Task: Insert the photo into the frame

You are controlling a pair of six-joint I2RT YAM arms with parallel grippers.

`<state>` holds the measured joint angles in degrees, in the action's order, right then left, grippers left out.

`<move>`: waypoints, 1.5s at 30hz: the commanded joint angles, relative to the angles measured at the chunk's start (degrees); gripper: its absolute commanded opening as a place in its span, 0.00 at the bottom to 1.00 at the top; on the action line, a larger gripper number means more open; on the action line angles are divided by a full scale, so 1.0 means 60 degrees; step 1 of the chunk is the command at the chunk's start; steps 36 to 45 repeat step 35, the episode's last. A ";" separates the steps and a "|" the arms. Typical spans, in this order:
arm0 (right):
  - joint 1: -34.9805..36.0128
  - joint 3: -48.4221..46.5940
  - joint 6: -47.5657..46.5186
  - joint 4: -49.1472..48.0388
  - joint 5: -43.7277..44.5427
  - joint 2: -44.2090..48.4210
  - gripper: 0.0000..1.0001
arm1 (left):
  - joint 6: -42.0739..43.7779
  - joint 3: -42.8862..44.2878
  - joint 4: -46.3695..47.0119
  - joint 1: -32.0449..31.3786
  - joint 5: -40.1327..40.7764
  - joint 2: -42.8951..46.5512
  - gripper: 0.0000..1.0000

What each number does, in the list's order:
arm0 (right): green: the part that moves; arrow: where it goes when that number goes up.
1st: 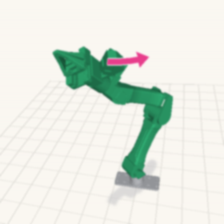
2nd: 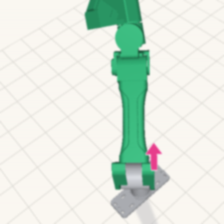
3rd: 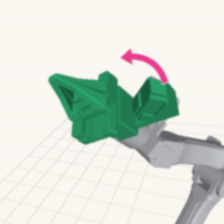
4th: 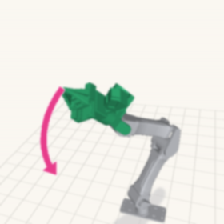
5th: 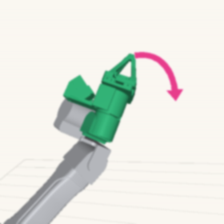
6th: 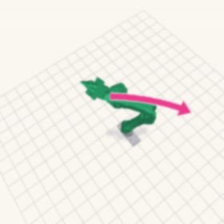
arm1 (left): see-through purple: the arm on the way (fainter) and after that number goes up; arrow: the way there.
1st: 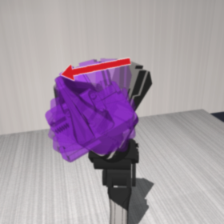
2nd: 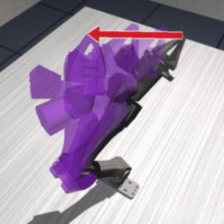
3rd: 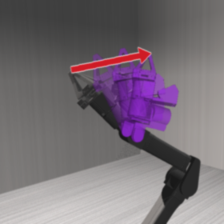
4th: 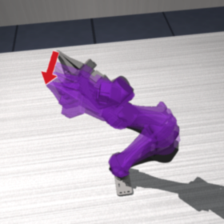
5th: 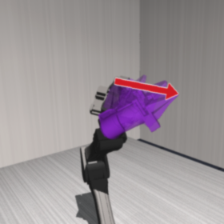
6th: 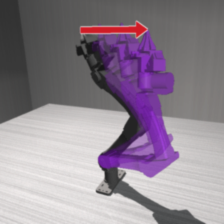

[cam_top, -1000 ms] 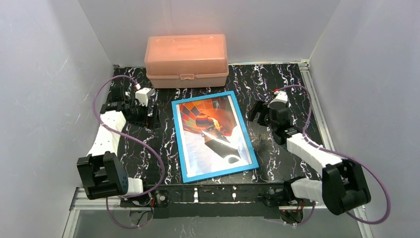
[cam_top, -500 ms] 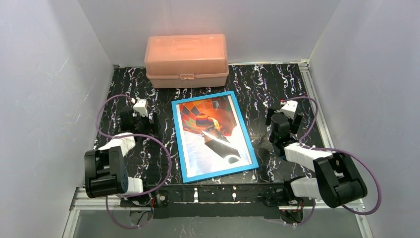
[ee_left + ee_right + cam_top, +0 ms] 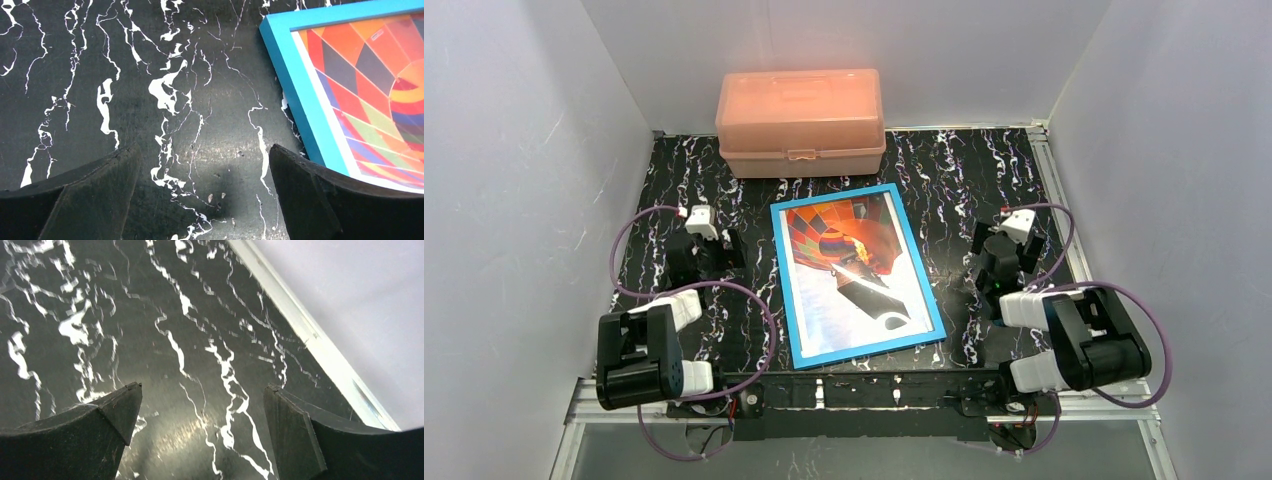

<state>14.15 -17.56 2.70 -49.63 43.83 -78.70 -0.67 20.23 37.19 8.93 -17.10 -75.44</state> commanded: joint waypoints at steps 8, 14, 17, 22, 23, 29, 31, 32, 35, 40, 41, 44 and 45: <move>-0.0504 0.0998 -0.0713 -0.3627 -0.1887 -0.1716 0.99 | -0.0801 -0.1007 0.4026 -0.0029 0.0448 -0.1098 0.98; -0.0613 0.0490 -0.0929 -0.3236 -0.2326 -0.2245 0.99 | -0.0417 -0.0611 0.3835 -0.0491 0.0950 -0.1759 0.98; -0.1213 0.0351 -0.0547 -0.2968 -0.3257 -0.2228 0.99 | -0.0065 -0.0477 0.3286 -0.0928 0.1354 -0.1572 0.98; -0.1227 0.0429 -0.0582 -0.3158 -0.3217 -0.2242 0.99 | -0.0063 -0.0516 0.3469 -0.0936 0.1357 -0.1621 0.98; -0.1227 0.0412 -0.0589 -0.3153 -0.3219 -0.2261 0.99 | -0.0053 -0.0515 0.3470 -0.0932 0.1362 -0.1621 0.98; -0.1223 0.0408 -0.0582 -0.3133 -0.3220 -0.2257 0.99 | -0.0048 -0.0489 0.3455 -0.0944 0.1357 -0.1632 0.98; -0.1223 0.0407 -0.0582 -0.3132 -0.3220 -0.2250 0.99 | -0.0022 -0.0445 0.3383 -0.0977 0.1442 -0.1668 0.98; -0.1217 0.0407 -0.0582 -0.3137 -0.3219 -0.2247 0.99 | -0.0010 -0.0422 0.3338 -0.1007 0.1523 -0.1663 0.98; -0.1221 0.0417 -0.0582 -0.3133 -0.3223 -0.2249 0.99 | -0.0020 -0.0469 0.3334 -0.1047 0.1547 -0.1593 0.98; -0.1221 0.0417 -0.0582 -0.3133 -0.3223 -0.2249 0.99 | -0.0020 -0.0469 0.3334 -0.1047 0.1547 -0.1593 0.98; -0.1221 0.0417 -0.0582 -0.3133 -0.3223 -0.2249 0.99 | -0.0020 -0.0469 0.3334 -0.1047 0.1547 -0.1593 0.98; -0.1221 0.0417 -0.0582 -0.3133 -0.3223 -0.2249 0.99 | -0.0020 -0.0469 0.3334 -0.1047 0.1547 -0.1593 0.98; -0.1221 0.0417 -0.0582 -0.3133 -0.3223 -0.2249 0.99 | -0.0020 -0.0469 0.3334 -0.1047 0.1547 -0.1593 0.98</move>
